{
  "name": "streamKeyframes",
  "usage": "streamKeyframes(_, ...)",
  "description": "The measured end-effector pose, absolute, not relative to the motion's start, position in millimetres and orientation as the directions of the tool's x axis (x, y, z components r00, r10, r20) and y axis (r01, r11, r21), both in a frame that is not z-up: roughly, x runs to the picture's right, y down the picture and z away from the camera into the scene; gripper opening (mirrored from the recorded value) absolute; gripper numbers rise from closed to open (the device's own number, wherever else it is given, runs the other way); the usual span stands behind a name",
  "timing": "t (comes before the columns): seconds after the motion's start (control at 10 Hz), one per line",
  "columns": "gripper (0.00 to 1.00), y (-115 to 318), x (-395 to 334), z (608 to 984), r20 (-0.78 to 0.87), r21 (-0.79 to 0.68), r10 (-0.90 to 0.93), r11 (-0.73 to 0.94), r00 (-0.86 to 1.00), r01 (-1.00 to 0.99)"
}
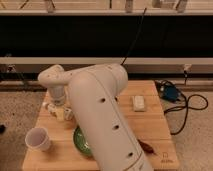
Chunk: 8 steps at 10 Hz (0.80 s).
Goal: Place the bottle in the ceramic bowl
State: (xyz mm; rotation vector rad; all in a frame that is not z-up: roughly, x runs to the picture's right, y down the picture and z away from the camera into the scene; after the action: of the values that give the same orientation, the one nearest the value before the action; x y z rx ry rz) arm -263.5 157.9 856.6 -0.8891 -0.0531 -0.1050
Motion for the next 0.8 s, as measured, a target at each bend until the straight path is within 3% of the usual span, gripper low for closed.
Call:
streamKeyframes(0.4,0.8,170.9,-269.2,859.1,0.084,-0.761,-0.095,0.637,0.992,0.125)
streamKeyframes(0.5,0.76,172.0,-270.3,858.4,0.078,-0.756,-0.099,0.643,0.992,0.123)
streamKeyframes(0.8,0.47,170.7,-272.3,877.3,0.081,-0.751,-0.078,0.65,0.994,0.113)
